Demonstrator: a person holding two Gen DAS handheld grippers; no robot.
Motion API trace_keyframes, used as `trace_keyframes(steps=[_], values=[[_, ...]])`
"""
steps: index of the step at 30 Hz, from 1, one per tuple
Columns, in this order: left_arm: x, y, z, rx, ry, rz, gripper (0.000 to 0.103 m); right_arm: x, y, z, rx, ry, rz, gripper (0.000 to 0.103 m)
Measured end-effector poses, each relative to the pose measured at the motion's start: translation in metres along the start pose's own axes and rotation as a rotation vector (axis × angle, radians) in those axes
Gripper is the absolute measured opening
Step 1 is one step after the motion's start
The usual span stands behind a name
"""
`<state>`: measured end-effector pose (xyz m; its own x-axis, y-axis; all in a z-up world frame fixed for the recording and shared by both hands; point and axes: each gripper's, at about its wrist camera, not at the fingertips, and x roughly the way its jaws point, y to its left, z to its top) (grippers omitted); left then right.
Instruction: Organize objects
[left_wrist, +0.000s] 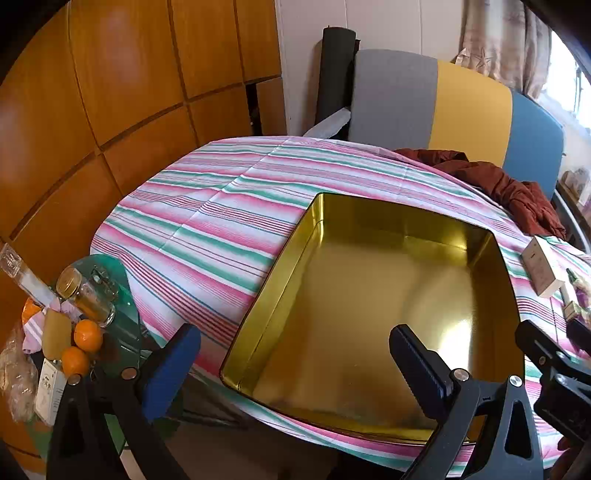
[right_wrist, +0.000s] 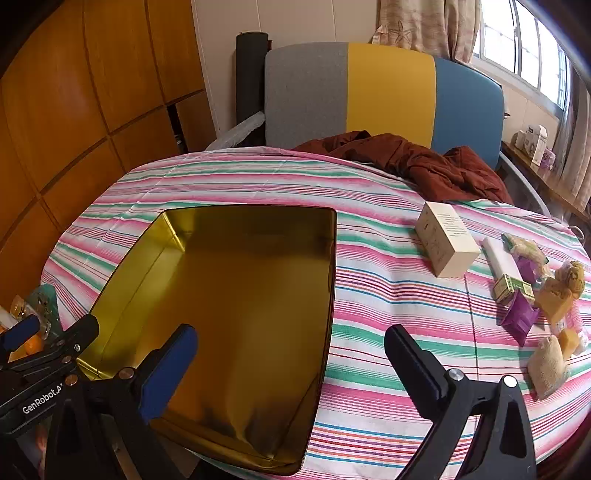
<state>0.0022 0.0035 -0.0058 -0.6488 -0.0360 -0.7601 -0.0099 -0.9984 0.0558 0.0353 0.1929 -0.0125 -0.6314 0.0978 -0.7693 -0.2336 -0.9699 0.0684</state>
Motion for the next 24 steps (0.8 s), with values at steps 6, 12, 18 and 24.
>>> trace_keyframes(steps=[6,12,18,24], values=[[0.0024,0.0017,0.0002,-0.007,0.008,-0.001,0.103,-0.0002,-0.0031,-0.0007,0.011,-0.003,-0.008,0.103],[0.0031,0.0016,-0.0011,0.01,0.01,-0.015,0.103,-0.0002,-0.0019,-0.0007,0.008,0.002,0.001,0.103],[0.0032,-0.0004,-0.001,0.018,0.011,-0.011,0.103,-0.0011,-0.0035,-0.0002,0.012,-0.006,0.001,0.103],[0.0027,-0.0008,-0.0005,0.021,0.014,-0.005,0.103,-0.0032,-0.0034,0.0,0.007,-0.009,0.005,0.103]])
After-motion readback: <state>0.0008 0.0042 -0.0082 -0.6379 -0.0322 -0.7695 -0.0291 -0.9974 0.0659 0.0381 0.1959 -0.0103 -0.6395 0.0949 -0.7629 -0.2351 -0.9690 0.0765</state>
